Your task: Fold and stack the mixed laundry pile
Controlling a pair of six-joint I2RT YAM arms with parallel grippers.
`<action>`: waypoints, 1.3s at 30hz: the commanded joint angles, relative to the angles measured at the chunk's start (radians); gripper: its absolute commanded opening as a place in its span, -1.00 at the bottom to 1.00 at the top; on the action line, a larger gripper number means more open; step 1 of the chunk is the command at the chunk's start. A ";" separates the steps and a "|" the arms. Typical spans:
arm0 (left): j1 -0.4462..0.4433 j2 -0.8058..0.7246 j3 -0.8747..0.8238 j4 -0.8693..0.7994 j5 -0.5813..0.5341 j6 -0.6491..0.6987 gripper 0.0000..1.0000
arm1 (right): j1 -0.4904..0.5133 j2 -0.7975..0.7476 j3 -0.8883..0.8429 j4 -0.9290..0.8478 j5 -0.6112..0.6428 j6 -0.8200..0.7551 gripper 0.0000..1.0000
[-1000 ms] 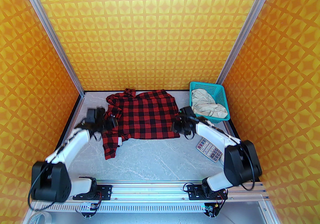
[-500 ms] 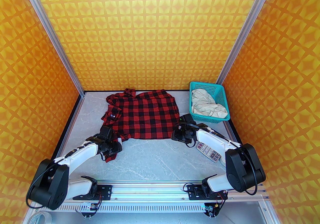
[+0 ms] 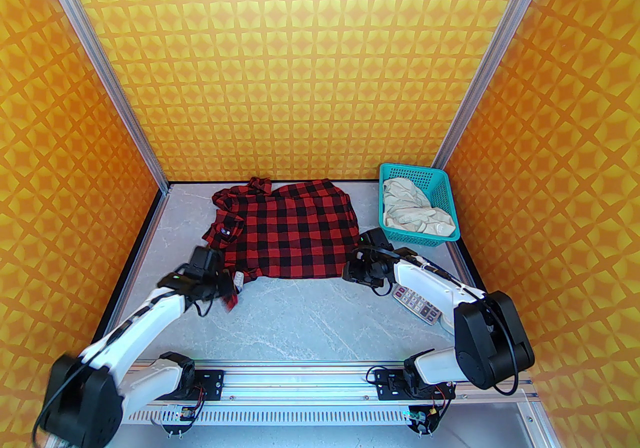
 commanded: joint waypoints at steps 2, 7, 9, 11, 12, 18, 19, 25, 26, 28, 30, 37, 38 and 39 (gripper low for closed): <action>-0.005 -0.033 0.150 -0.089 -0.024 0.107 -1.00 | 0.005 -0.034 0.061 -0.041 0.033 -0.005 0.01; -0.002 0.030 0.319 -0.043 -0.024 0.201 -1.00 | 0.005 -0.026 0.101 -0.047 0.044 -0.004 0.01; 0.000 0.116 0.400 -0.013 -0.024 0.234 -1.00 | 0.005 -0.013 0.122 -0.050 0.044 -0.007 0.01; 0.000 0.208 0.518 0.010 -0.017 0.265 -1.00 | 0.006 0.000 0.153 -0.063 0.053 -0.010 0.01; 0.000 0.246 0.565 0.028 -0.013 0.277 -1.00 | 0.006 0.001 0.164 -0.068 0.059 -0.011 0.01; 0.004 0.533 0.790 0.195 0.118 0.389 -1.00 | 0.005 0.024 0.197 -0.069 0.097 -0.010 0.01; 0.010 0.580 0.813 0.226 0.150 0.403 -1.00 | 0.005 0.031 0.198 -0.070 0.093 -0.007 0.01; 0.073 0.882 0.954 0.287 0.242 0.363 -0.50 | 0.002 0.034 0.171 -0.087 0.105 -0.004 0.05; 0.085 0.905 0.972 0.274 0.258 0.349 -0.32 | -0.005 0.028 0.167 -0.096 0.107 -0.007 0.07; 0.095 0.888 0.946 0.285 0.261 0.337 0.03 | -0.024 0.014 0.147 -0.110 0.104 0.007 0.11; 0.103 0.830 0.885 0.295 0.258 0.330 0.25 | -0.052 -0.009 0.111 -0.100 0.087 0.044 0.14; 0.173 0.545 0.506 0.187 0.191 0.224 0.37 | -0.129 0.046 0.027 0.011 -0.058 0.248 0.11; 0.182 0.505 0.418 0.191 0.189 0.181 0.36 | -0.136 0.076 0.036 0.013 -0.072 0.278 0.09; 0.190 0.477 0.364 0.190 0.189 0.155 0.38 | -0.140 0.101 0.046 0.014 -0.083 0.300 0.09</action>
